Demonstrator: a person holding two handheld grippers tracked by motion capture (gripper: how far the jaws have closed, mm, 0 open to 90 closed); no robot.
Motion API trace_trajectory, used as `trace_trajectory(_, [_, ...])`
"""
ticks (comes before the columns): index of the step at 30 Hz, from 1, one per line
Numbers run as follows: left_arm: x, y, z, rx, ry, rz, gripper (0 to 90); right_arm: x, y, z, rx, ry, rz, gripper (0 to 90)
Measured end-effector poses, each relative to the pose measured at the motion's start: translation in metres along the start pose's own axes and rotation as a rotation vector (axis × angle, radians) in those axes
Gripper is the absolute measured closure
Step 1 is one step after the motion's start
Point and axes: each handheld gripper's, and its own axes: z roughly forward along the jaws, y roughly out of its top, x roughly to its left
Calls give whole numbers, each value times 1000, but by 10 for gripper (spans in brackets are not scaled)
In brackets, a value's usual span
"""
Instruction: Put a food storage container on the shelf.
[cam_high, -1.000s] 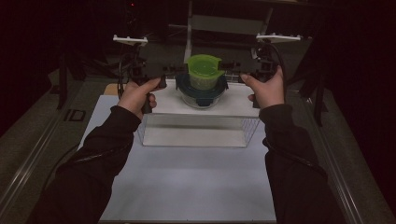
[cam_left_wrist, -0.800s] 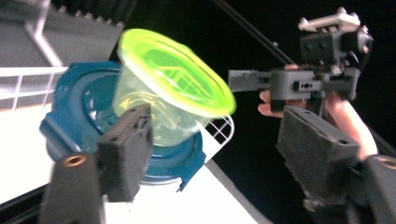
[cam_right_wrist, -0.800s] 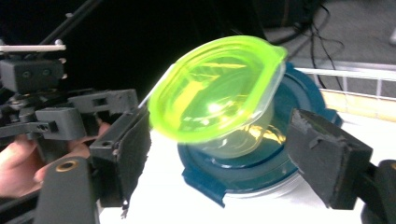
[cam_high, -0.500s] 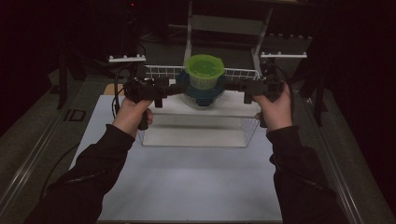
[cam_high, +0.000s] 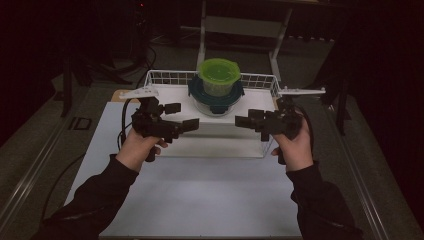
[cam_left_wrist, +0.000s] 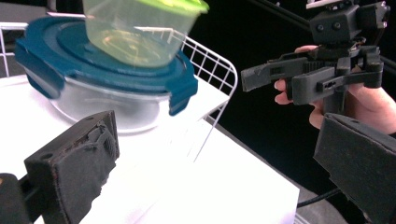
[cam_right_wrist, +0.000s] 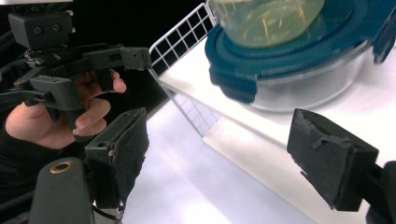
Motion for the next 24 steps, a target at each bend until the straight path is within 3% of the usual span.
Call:
trace_trajectory(6, [-8,-21,-3,8,-7,17,0,0,-20,-1,-14,12,-3,198])
trace_trajectory(10, [-15,-42,-5,17,-32,68,0,-1,-44,1,-20,24,-10,198])
trace_trajectory(15, [-18,-57,-6,26,-49,66,0,-4,-64,8,0,33,-4,198])
trace_trajectory(16, [-21,-65,-6,36,-51,93,0,-5,-73,11,6,29,-8,198])
trace_trajectory(19, [-23,-74,-6,40,-44,118,0,-7,-86,13,6,27,-9,198])
trace_trajectory(24, [-26,-98,-3,77,-65,115,0,-11,-100,16,26,13,0,198])
